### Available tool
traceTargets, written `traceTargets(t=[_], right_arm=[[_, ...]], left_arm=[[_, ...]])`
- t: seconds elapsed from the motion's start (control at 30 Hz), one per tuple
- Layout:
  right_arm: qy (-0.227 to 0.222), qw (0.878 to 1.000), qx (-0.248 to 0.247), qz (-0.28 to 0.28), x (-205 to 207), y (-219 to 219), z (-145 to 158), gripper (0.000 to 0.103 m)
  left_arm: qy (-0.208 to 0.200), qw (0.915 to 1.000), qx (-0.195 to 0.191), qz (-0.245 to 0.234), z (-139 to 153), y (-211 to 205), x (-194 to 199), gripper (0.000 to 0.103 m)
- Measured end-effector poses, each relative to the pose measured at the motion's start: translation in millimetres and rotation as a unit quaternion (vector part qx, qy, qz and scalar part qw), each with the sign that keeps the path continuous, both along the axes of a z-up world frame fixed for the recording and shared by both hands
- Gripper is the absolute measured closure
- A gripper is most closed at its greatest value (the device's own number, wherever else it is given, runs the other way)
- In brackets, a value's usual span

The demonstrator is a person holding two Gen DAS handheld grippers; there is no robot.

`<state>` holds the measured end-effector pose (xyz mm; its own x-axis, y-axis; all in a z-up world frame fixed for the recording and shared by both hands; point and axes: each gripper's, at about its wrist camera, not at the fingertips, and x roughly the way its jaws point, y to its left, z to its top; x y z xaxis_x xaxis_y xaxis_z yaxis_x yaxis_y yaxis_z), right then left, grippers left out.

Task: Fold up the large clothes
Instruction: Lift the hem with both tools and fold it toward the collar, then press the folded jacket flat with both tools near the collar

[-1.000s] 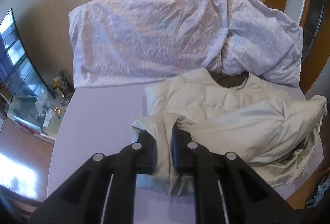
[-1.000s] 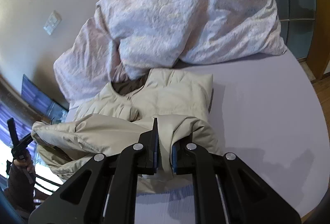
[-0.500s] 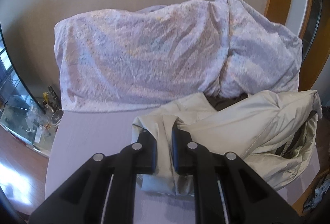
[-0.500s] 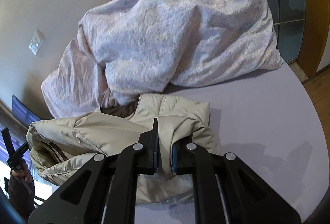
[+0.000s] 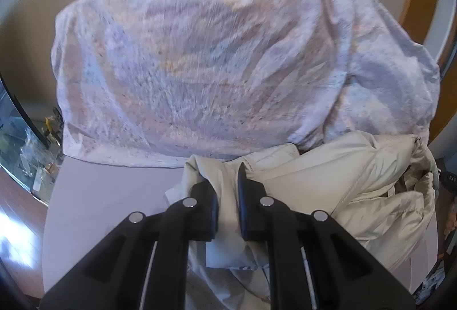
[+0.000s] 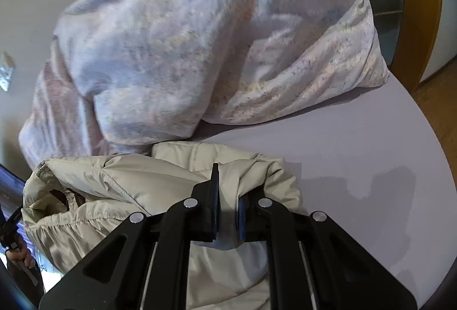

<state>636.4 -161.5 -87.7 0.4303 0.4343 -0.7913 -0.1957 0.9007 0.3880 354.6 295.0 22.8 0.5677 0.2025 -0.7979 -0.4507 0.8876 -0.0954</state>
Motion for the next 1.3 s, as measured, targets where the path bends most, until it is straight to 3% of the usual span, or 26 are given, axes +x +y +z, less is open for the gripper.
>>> traceTargets(t=[0.4,0.77,0.83,0.93,0.97,1.0,1.1,1.2,1.3], right_arm=[[0.081,0.995,-0.009,-0.052,40.4,22.1,-60.5,0.088],[0.105,0.993,-0.026,-0.056,47.2,32.5,-71.3,0.086],[0.107,0.992,-0.021,-0.058,49.1,33.7,-61.8,0.084],[0.092,0.994,0.009,-0.057,47.8,27.8,-40.4,0.075],[0.087,0.995,0.017,-0.054,45.4,24.9,-31.8,0.071],[0.083,0.995,0.019,-0.051,42.8,24.6,-26.7,0.068],[0.062,0.997,0.017,-0.045,30.8,25.7,-11.4,0.046],[0.010,0.999,0.007,-0.049,15.6,27.8,10.3,0.030],[-0.005,1.000,0.008,-0.013,5.8,41.8,15.7,0.029]], left_arm=[[0.058,0.9967,-0.043,0.038,-69.9,25.7,47.0,0.087],[0.074,0.9943,-0.053,0.055,-82.1,28.6,54.2,0.084],[0.073,0.9929,-0.070,0.063,-78.6,31.2,54.2,0.077],[0.055,0.9942,-0.068,0.063,-63.9,33.5,52.4,0.046],[0.049,0.9955,-0.046,0.066,-55.4,32.5,50.3,0.026],[0.044,0.9963,-0.027,0.069,-47.3,31.3,47.9,0.017],[0.031,0.9975,-0.026,0.057,-32.7,26.8,41.8,0.017],[0.026,0.9988,-0.020,0.036,-22.4,14.6,34.3,0.017],[0.028,0.9994,-0.020,0.009,-20.0,-7.9,26.6,0.017]])
